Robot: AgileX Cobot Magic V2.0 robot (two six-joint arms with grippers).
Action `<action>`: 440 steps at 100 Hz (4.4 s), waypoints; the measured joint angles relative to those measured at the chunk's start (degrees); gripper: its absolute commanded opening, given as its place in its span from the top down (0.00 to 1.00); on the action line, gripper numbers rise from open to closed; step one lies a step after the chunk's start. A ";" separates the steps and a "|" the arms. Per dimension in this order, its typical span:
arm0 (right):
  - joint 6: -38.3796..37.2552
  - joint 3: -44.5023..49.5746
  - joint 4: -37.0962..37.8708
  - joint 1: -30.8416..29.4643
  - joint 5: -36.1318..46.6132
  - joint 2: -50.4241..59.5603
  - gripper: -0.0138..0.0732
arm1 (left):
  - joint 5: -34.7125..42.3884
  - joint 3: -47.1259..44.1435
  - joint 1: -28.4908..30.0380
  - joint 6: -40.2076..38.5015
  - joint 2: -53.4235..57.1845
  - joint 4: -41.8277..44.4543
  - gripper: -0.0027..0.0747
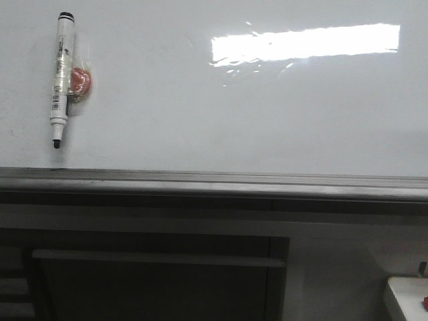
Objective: Write number 0 on whiteboard
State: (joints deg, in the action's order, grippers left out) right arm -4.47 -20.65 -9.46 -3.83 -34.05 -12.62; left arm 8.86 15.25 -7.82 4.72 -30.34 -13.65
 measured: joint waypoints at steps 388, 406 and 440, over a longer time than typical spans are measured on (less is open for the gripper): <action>60.01 -26.92 -30.45 55.81 8.37 -51.98 0.92 | 6.81 -0.38 -38.22 -4.72 -14.32 52.13 0.24; 60.01 -26.92 -30.45 55.81 9.77 -52.03 0.92 | 4.79 -0.11 -38.22 -4.72 -5.61 45.73 0.33; 60.01 -26.92 -30.59 55.81 16.20 -55.13 0.92 | 3.89 -0.02 -34.81 -4.72 9.47 34.01 0.96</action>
State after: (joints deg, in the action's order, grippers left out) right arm 55.54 -47.57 -40.05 51.98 -17.85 -67.75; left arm 12.75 15.24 -42.63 0.00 -20.87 20.35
